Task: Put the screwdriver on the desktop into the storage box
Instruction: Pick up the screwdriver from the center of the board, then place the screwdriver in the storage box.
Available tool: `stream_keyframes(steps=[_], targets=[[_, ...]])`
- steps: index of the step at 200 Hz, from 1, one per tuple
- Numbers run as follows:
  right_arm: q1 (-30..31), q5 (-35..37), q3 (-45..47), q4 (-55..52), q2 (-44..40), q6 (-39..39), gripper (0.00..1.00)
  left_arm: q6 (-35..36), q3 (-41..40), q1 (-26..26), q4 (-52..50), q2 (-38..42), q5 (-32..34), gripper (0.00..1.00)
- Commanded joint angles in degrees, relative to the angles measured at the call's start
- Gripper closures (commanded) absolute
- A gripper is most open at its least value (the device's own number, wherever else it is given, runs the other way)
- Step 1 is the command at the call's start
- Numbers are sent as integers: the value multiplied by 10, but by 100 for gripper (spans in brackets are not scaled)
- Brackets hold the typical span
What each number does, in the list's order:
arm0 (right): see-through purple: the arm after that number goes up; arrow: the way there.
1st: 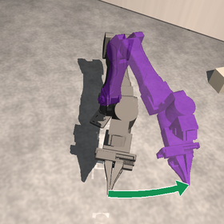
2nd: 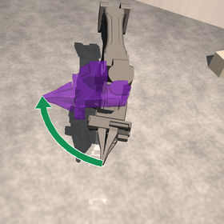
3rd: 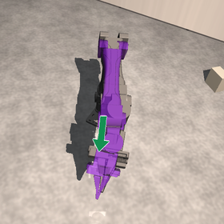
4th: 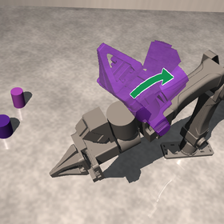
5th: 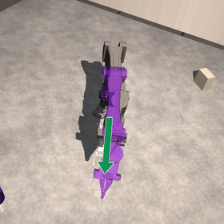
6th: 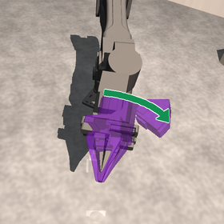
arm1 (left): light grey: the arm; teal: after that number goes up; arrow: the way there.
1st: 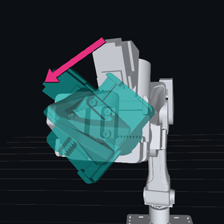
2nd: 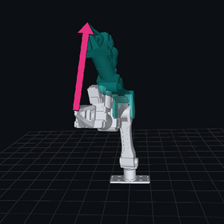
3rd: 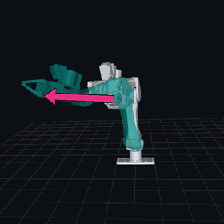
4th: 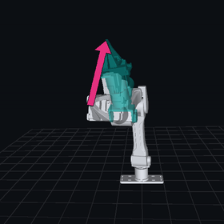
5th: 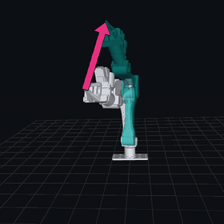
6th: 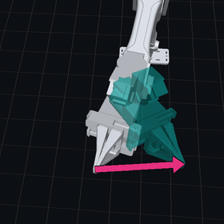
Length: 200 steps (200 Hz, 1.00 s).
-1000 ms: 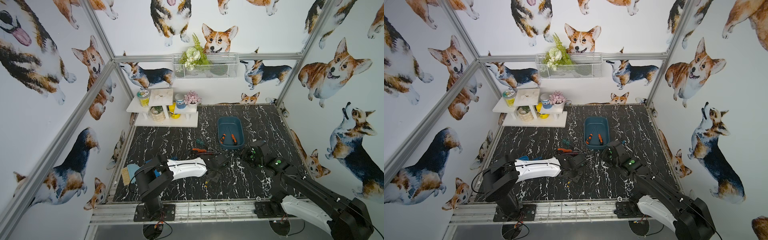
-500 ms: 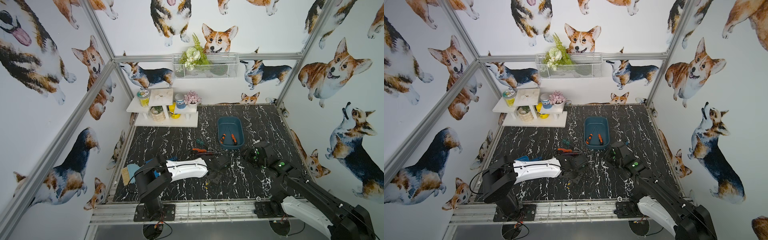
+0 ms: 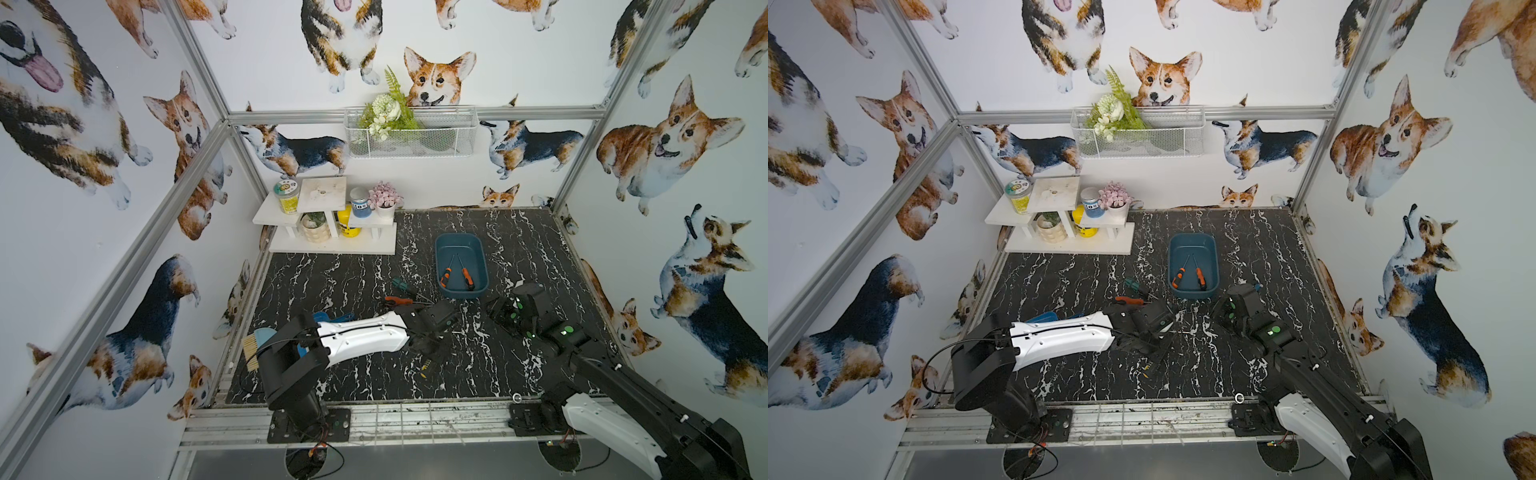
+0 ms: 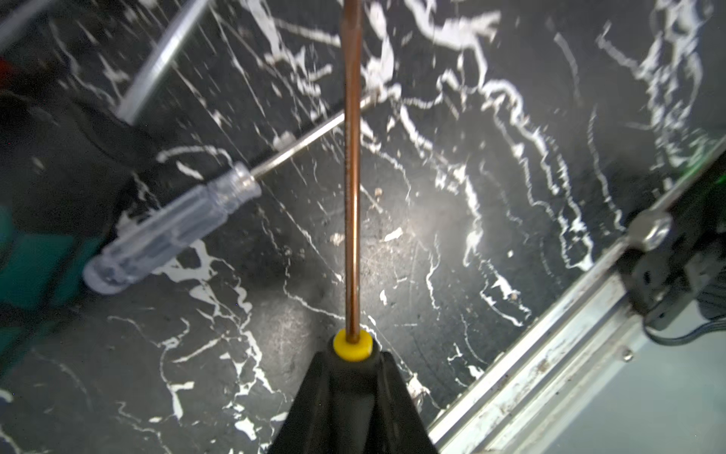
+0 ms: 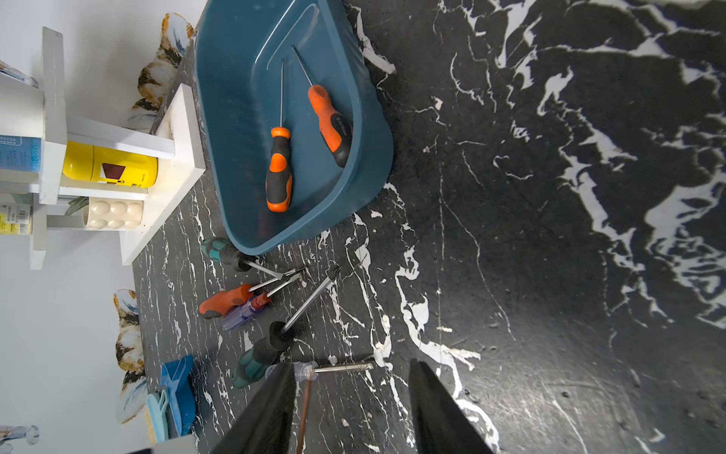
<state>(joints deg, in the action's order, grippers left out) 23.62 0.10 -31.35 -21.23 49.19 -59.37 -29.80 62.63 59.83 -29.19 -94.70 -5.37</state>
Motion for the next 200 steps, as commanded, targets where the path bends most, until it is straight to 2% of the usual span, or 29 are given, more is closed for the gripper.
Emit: stream_keyframes(steps=[1, 27, 56, 80, 117, 180, 200], targets=[[-2, 13, 1, -9, -6, 8, 47, -16, 18, -28, 21, 28, 14, 100], [-4, 19, -1, -11, -11, 5, 48, -35, 58, -88, 42, 31, 12, 100], [-7, 23, -9, -9, -4, 6, 48, -21, 173, -137, 30, -41, 23, 100], [-9, 28, -18, -10, 3, 7, 48, -22, 304, -148, 8, -130, 26, 100], [-15, 39, -31, -23, 4, 9, 48, -43, 461, -159, -34, -276, 45, 100], [-23, 45, -36, -32, 9, 8, 47, -48, 812, -157, -197, -527, 71, 100], [-25, 48, -45, -34, 16, 11, 47, -51, 865, -145, -239, -570, 100, 100]])
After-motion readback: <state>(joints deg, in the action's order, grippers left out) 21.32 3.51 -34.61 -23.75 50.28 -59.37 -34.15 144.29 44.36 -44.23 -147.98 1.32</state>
